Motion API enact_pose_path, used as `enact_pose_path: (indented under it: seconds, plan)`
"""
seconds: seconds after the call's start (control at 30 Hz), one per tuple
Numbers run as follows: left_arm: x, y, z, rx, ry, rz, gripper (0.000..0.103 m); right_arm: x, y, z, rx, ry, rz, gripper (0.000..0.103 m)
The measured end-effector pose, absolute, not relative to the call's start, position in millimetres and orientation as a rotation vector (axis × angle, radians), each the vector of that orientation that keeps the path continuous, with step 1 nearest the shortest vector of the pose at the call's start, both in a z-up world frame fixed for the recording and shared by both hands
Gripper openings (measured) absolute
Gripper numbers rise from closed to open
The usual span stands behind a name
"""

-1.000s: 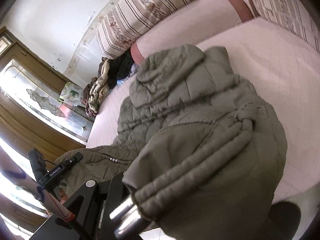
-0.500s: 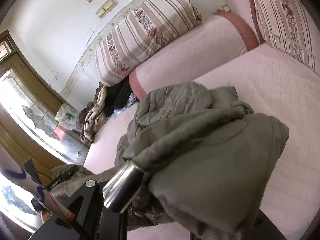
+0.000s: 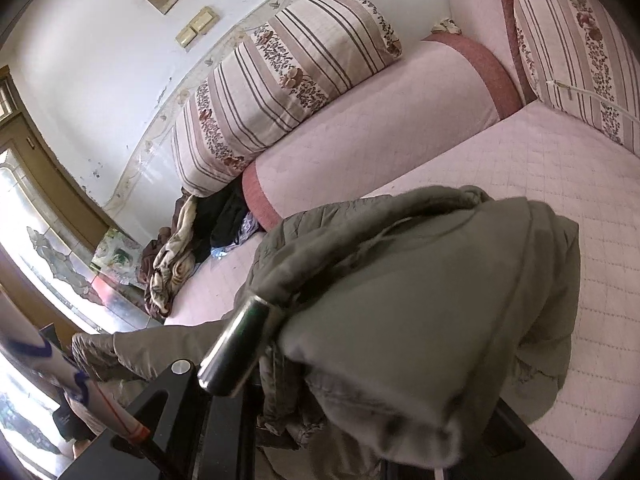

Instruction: Fold large clothes

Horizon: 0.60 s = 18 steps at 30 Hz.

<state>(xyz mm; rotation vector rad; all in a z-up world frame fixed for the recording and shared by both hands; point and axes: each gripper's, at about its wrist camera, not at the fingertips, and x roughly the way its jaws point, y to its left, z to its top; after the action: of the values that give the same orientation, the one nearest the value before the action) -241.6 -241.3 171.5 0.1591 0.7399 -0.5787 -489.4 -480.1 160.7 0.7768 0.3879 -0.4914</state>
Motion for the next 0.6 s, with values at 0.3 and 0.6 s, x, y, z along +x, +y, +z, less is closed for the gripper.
enact_pose_path:
  seconds: [0.3, 0.6]
  plan:
    - [-252, -258, 160, 0.275, 0.669, -0.516, 0.029, -472, -482, 157, 0.710, 0.414, -0.544, 0.022]
    - [-248, -264, 159, 0.298, 0.668, -0.501, 0.029, -468, -489, 154, 0.711, 0.420, -0.549, 0.022]
